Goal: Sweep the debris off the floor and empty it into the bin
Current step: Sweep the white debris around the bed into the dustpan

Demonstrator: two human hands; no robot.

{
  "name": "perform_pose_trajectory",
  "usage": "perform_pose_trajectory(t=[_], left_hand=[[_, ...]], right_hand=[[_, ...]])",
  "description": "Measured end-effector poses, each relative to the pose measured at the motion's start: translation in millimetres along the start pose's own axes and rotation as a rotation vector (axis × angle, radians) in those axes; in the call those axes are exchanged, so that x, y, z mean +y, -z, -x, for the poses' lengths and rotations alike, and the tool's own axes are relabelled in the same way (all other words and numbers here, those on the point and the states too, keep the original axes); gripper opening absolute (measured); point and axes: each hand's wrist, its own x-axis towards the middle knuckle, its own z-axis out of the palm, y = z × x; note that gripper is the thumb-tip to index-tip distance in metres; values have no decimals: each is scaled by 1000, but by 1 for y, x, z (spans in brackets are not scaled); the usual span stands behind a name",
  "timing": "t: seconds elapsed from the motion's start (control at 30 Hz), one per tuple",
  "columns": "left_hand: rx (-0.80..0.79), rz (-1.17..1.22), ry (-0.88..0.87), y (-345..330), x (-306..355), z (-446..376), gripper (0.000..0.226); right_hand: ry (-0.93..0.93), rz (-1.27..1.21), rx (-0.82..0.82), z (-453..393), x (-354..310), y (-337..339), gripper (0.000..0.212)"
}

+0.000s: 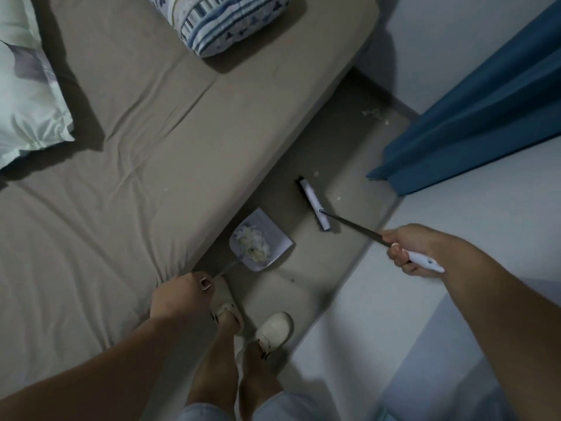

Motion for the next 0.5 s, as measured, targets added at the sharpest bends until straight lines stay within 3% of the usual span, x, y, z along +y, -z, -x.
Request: perform_pose_trajectory(t=[0.07,0.23,0.5], left_hand=[[-10,6,-16,7,15,-14,22],[30,-2,-55,25,54,-54,25],[23,-12,-111,64,94,-121,32]], right_hand=[[-53,-41,-10,11,13,-8,56],[54,-41,131,-2,31,-30,9],[145,-145,267,-11,-38,-26,9]])
